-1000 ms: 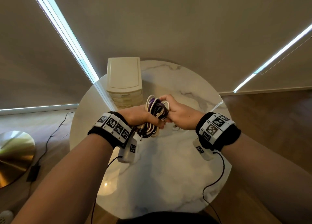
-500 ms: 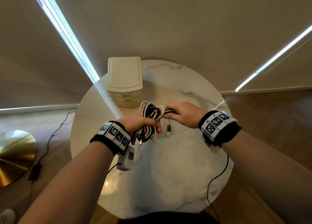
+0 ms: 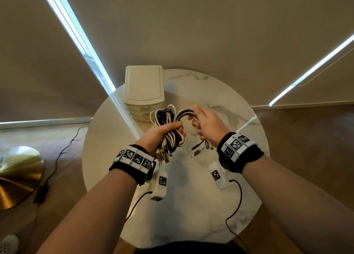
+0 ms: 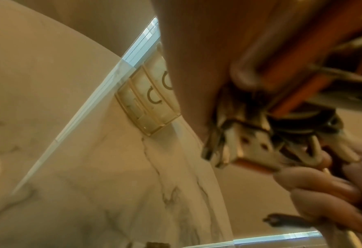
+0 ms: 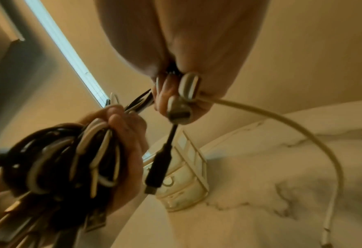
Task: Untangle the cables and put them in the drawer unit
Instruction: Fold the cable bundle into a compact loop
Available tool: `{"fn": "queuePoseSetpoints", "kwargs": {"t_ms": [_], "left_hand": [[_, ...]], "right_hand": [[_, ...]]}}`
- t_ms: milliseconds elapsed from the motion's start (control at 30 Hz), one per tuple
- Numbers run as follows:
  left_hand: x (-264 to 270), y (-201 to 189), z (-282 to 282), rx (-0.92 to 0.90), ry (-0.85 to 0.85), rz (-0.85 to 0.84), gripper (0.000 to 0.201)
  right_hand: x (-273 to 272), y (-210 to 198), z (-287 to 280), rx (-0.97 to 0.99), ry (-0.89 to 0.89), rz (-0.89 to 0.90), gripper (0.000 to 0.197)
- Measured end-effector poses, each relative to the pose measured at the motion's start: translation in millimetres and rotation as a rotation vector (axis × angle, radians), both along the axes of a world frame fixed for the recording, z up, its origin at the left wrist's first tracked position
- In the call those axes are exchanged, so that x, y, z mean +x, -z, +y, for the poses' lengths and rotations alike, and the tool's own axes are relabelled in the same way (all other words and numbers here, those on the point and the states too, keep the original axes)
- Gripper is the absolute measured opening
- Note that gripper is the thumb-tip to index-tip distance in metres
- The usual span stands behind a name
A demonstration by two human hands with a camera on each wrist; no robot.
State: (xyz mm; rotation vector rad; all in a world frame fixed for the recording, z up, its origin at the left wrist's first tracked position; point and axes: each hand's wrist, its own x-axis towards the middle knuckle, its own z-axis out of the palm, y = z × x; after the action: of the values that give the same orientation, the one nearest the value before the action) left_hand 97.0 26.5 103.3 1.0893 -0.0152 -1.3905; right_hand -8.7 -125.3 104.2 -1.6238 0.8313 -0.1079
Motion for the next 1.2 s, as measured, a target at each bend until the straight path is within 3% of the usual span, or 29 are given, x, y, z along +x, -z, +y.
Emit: {"fn": "queuePoseSetpoints", "kwargs": {"t_ms": [133,200,333,433,633,800,933,1067,1200], "left_hand": [[-7.4,-13.7,-5.5,-0.048,0.054,-0.029,0.027],[-8.4,-17.6,-7.7,-0.072,0.065,-0.009,0.025],[-15.7,-22.8,-15.0,-0.021,0.008,-0.026,0.043],[-14.2,-24.5,-20.3,-0.011,0.062,-0.142,0.038],[-8.9,-15.6,-14.4,0.014,0.102,-0.161,0.022],[-6.0,-9.0,-15.1,0.015,-0.028,-0.21,0.02],[-2.6,-13.9,-16.2,-0.052,0.001,-0.12,0.021],[2.1,-12.7,-18.9,-0.062,-0.094,-0.139,0.022],[6.9,-12.3,-18.1,-0.084,-0.166,-0.064,0.03]], "right_hand": [[-5.0,-0.2,15.3,0.138,0.065,-0.03,0.054],[-6.1,-0.8,21.6,0.08,0.067,0.002,0.053],[-5.2,-3.3,26.1,-0.103,0.078,0.087,0.053],[-5.5,-3.7,23.5,-0.173,0.082,0.053,0.052],[-6.2,-14.6,26.6,-0.328,-0.008,0.02,0.044],[-3.3,-26.4,14.7,-0.457,-0.146,0.206,0.042],[-0.4,-23.9,10.0,-0.364,-0.17,0.181,0.055],[6.1,-17.1,22.8,-0.099,-0.215,0.035,0.064],[-2.2,-19.9,39.9,-0.101,-0.141,0.011,0.079]]}}
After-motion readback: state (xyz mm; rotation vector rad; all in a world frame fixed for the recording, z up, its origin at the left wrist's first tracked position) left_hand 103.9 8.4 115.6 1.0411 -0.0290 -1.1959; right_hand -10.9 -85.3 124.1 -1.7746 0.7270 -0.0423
